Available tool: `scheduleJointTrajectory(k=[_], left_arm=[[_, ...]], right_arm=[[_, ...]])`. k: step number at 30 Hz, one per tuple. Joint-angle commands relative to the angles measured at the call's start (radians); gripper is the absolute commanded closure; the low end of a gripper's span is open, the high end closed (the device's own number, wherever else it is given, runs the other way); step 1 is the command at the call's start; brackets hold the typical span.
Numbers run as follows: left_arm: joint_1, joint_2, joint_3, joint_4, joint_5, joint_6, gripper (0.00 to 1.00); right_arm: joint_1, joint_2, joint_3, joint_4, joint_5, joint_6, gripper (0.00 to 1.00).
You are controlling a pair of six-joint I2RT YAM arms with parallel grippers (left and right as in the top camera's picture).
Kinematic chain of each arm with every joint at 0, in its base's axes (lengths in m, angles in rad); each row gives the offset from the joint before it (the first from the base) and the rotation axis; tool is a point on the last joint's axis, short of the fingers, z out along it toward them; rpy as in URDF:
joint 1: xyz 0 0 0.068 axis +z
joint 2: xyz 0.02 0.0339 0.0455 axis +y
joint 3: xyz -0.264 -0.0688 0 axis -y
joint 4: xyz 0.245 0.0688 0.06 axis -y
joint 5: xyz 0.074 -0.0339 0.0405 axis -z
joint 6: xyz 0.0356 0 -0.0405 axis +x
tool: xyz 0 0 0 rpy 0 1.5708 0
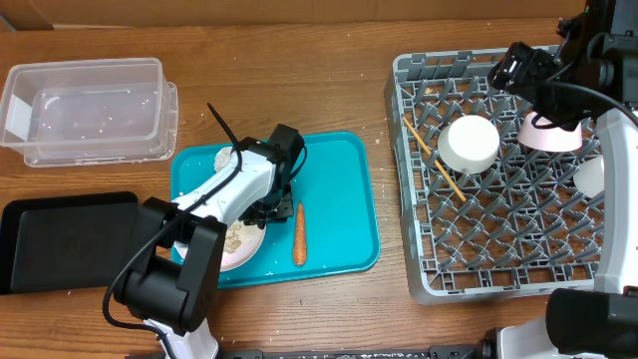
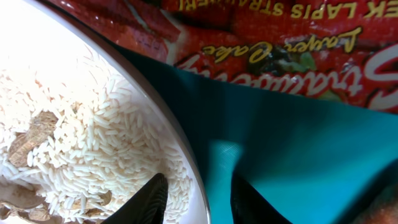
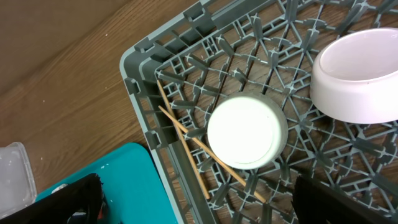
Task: Sort waste into correct bins and load items into the dishwasher
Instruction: 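Grasp the plate rim with the left gripper and lift it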
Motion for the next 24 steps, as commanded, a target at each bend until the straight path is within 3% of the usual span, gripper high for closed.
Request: scheduleJointTrajectory(k=[1, 8, 24], left_arm=[[-0.016, 0.010, -0.017, 0.012, -0.006, 0.005, 0.65], [-0.018, 0.010, -0.017, 0.006, -0.023, 0.005, 0.94], [-0.018, 0.009, 0.053, -0.126, -0.090, -0.014, 0.96]], right_arm=[[-0.001, -0.008, 0.027, 0.005, 0.003, 0.001, 0.00], [-0.001, -0.008, 0.027, 0.005, 0.003, 0.001, 0.00], [-0.001, -0.008, 0.027, 0.005, 0.003, 0.001, 0.00]])
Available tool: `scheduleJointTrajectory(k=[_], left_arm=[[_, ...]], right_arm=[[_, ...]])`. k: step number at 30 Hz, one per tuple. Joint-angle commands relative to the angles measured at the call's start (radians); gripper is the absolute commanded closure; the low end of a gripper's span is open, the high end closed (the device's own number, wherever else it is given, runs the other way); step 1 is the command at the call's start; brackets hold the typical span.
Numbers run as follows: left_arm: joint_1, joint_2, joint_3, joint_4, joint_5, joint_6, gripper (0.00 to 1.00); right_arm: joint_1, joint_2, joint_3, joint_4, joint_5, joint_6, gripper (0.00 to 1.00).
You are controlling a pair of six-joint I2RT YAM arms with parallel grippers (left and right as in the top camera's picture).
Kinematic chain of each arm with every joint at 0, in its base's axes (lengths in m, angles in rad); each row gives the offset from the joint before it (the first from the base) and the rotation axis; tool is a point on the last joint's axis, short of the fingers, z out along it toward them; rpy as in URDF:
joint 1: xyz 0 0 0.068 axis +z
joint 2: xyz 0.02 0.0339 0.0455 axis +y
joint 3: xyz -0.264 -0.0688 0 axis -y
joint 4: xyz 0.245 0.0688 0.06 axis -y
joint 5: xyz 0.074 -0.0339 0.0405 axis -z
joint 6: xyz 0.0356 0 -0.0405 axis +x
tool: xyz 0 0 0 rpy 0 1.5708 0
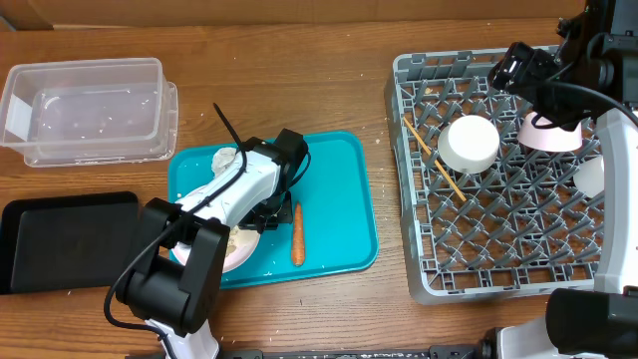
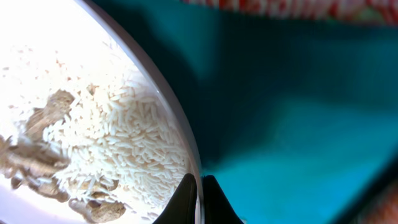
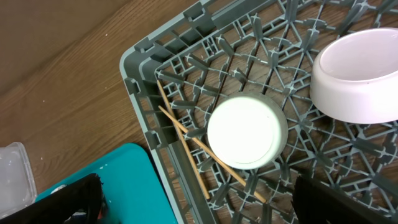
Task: Sort waste into correct bins and load items into the dishwasher
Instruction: 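Grasp the plate rim with the left gripper and lift it, then carry the plate left and tip the rice onto the black tray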
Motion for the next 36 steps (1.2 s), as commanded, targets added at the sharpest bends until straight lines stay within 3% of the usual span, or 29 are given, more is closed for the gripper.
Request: scheduleJointTrajectory(k=[1, 20, 36], left_arm=[[0.000, 0.009, 0.050, -0.041, -0.056, -0.017, 0.96], [-0.002, 0.009, 0.146, -0.179, -0.145, -0.051, 0.96], [0.008, 0.007, 0.356, -0.384, -0.197, -0.110, 0.96]], right_arm=[[-0.001, -0.008, 0.027, 0.005, 0.003, 0.002, 0.00], [-0.001, -0.008, 0.027, 0.005, 0.003, 0.002, 0.00], [-0.001, -0.008, 0.027, 0.005, 0.003, 0.001, 0.00]])
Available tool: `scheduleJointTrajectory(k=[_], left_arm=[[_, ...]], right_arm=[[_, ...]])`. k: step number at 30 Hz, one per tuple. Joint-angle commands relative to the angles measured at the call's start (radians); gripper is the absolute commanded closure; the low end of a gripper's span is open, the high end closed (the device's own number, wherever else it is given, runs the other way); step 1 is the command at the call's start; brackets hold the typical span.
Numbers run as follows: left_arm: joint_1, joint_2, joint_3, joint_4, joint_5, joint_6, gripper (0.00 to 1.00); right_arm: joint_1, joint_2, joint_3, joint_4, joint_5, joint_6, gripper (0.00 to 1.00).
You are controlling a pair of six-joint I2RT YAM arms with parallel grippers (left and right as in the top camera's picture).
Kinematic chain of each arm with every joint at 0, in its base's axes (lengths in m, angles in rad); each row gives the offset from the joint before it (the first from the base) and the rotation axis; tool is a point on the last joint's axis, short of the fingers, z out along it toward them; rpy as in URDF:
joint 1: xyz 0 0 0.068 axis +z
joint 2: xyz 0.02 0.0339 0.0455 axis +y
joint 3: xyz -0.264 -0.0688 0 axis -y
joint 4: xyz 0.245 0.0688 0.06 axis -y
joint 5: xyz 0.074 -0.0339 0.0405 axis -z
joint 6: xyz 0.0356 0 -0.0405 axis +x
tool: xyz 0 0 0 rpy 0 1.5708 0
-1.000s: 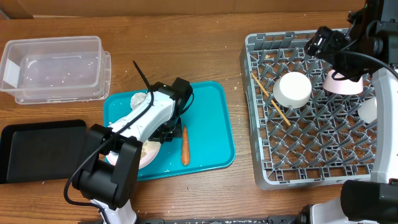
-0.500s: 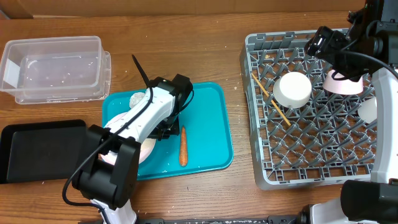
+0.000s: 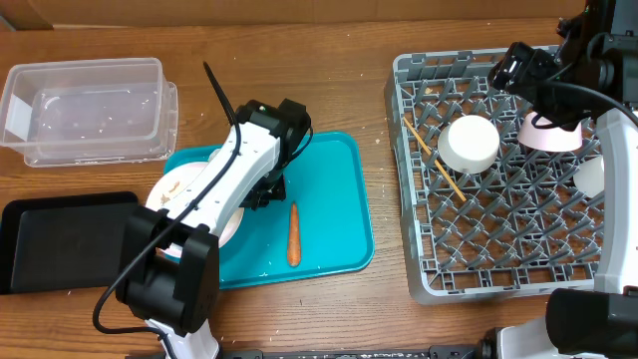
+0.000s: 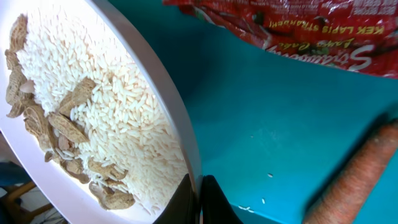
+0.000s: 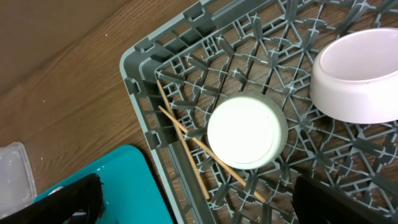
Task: Sort waste into correct bins and load items into the dishwasher
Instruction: 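Carry the plate left and tip the rice onto the black tray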
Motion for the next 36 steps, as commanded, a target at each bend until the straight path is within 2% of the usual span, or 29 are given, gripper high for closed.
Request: scheduleJointTrajectory(k=[1, 6, 15, 20, 25, 36], left_arm=[[0.014, 0.006, 0.069, -0.031, -0.045, -0.027, 0.96], [0.070, 0.005, 0.104, -0.047, -0.043, -0.027, 0.96], [0.315, 0.005, 0.104, -0.044, -0.015, -0.019, 0.96], [0.423, 0.005, 0.104, 0.003, 0.029, 0.019, 0.96], [0.544, 0.005, 0.104, 0.076, 0.148, 0.092, 0.96], [0.757, 0.005, 0.104, 0.160, 0.217, 0.121, 0.96]], right_arm=[[-0.001, -0.008, 0.027, 0.005, 0.004, 0.001, 0.00], [-0.001, -0.008, 0.027, 0.005, 0.003, 0.001, 0.00], [-0.001, -0.008, 0.027, 0.005, 0.003, 0.001, 0.00], [-0.001, -0.008, 0.027, 0.005, 0.003, 0.001, 0.00], [-0.001, -0.008, 0.027, 0.005, 0.004, 0.001, 0.00], [-0.001, -0.008, 0.027, 0.005, 0.004, 0.001, 0.00]])
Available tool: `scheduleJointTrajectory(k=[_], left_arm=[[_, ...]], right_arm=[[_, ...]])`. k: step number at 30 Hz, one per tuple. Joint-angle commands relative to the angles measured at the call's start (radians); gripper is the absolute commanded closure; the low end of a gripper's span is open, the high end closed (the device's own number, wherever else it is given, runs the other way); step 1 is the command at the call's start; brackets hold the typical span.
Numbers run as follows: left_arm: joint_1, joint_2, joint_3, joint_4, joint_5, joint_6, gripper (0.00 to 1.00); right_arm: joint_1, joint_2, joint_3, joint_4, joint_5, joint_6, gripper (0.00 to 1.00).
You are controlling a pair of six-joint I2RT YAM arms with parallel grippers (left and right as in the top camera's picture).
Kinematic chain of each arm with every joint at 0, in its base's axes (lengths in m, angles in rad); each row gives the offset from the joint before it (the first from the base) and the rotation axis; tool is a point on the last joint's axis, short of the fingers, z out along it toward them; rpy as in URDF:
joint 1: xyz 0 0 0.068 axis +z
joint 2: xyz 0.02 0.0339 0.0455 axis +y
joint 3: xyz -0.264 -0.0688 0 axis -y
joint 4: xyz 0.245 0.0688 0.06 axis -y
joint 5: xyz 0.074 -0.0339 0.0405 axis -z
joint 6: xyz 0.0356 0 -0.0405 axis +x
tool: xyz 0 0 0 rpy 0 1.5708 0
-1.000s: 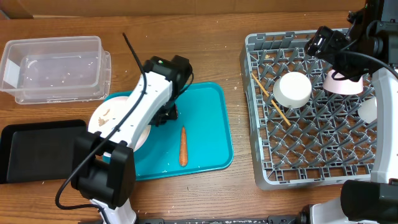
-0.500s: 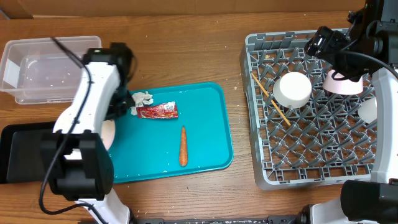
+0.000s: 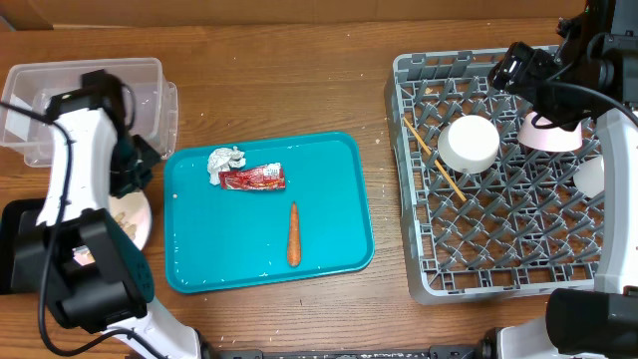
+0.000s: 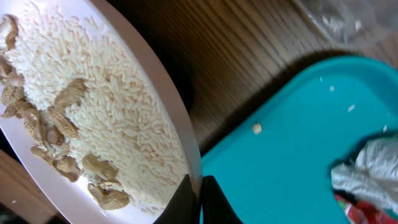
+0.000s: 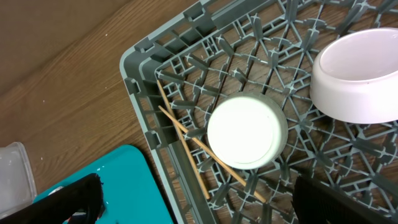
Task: Sort waste into correct bins and load items into the dishwasher
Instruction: 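Carry the plate left and tip the rice onto the black tray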
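Note:
My left gripper (image 4: pixel 199 194) is shut on the rim of a white plate (image 4: pixel 93 112) of rice and peanuts. In the overhead view the plate (image 3: pixel 132 219) hangs just left of the teal tray (image 3: pixel 339 179), beside the black bin (image 3: pixel 50 244), with the left gripper (image 3: pixel 138 189) above it. On the tray lie a crumpled white paper (image 3: pixel 226 160), a red wrapper (image 3: pixel 255 178) and a carrot (image 3: pixel 292 234). My right gripper (image 5: pixel 199 208) is open and empty over the far-left corner of the grey dish rack (image 3: pixel 419 269).
A clear plastic container (image 3: pixel 85 110) stands at the back left. The rack holds a white cup (image 3: pixel 469 143), a pink bowl (image 3: pixel 548 133), chopsticks (image 3: pixel 435 160) and another white piece (image 3: pixel 590 178).
The left gripper has moved left with the plate, from over the tray's left part to beside the tray near the black bin. The wrapper and paper now show uncovered. The right arm is unchanged.
First the left jaws stood open around the plate's rim on the tray. Then they were shut on the rim. Later the plate was raised over the tray's left side, and now it is off the tray to the left. The right gripper stayed open over the rack.

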Motion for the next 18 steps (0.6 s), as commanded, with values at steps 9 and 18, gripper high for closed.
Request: scheduleJointTrajectory(k=[9, 18], left_arm=[[0.185, 0.005, 0.024, 0.112, 0.218, 0.114, 0.96], [0.293, 0.005, 0.024, 0.151, 0.446, 0.165, 0.96]], right_arm=[[-0.001, -0.008, 0.027, 0.005, 0.003, 0.002, 0.00], [-0.001, -0.008, 0.027, 0.005, 0.003, 0.002, 0.00]])
